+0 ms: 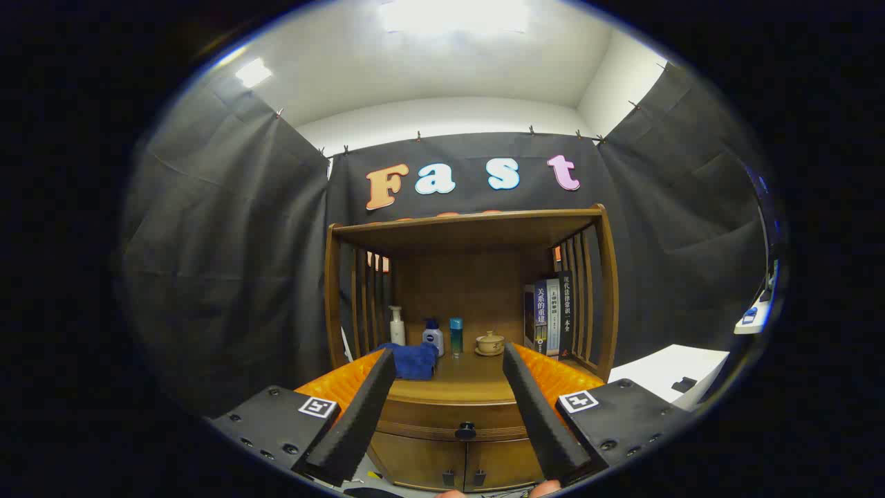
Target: Pull open the drawer, take out the items inside it, and place them on the countertop above the cabinet.
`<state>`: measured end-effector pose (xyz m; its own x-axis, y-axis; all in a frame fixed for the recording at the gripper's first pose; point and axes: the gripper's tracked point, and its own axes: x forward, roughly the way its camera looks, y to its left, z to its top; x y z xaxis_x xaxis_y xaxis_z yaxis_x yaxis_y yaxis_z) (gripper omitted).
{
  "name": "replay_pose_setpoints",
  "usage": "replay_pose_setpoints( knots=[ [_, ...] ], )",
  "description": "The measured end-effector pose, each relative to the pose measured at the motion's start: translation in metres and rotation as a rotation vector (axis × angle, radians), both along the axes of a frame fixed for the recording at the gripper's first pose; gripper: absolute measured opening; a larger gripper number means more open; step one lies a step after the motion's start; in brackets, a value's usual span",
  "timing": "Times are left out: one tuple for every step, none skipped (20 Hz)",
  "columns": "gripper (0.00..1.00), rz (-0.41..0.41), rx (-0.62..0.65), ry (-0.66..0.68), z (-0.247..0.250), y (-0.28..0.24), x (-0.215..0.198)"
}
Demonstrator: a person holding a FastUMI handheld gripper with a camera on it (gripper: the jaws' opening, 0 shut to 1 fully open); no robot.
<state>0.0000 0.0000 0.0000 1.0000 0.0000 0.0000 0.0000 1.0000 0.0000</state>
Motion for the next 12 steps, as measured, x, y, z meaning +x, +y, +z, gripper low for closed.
replay_pose_setpoints(
  knots=[
    [1.00,0.002,0.000,-0.005,0.001,0.000,0.000],
    [1.00,0.004,0.007,-0.005,0.002,0.002,0.000],
    [1.00,0.009,0.014,-0.002,0.002,0.003,0.000],
    [1.00,0.015,0.018,0.004,0.001,0.004,0.001],
    [1.00,0.016,0.016,0.004,0.003,0.004,0.000],
    [1.00,0.013,0.013,-0.003,0.005,0.004,0.001],
    [1.00,0.013,0.013,-0.007,0.007,0.004,0.001],
    [1.00,0.016,0.016,-0.009,0.007,0.007,-0.001],
    [1.00,0.021,0.017,-0.006,0.006,0.009,-0.002],
    [1.00,0.023,0.012,-0.007,0.006,0.010,-0.003],
    [1.00,0.020,0.006,-0.012,0.008,0.010,-0.002],
    [1.00,0.018,0.005,-0.015,0.008,0.010,-0.002]
  ],
)
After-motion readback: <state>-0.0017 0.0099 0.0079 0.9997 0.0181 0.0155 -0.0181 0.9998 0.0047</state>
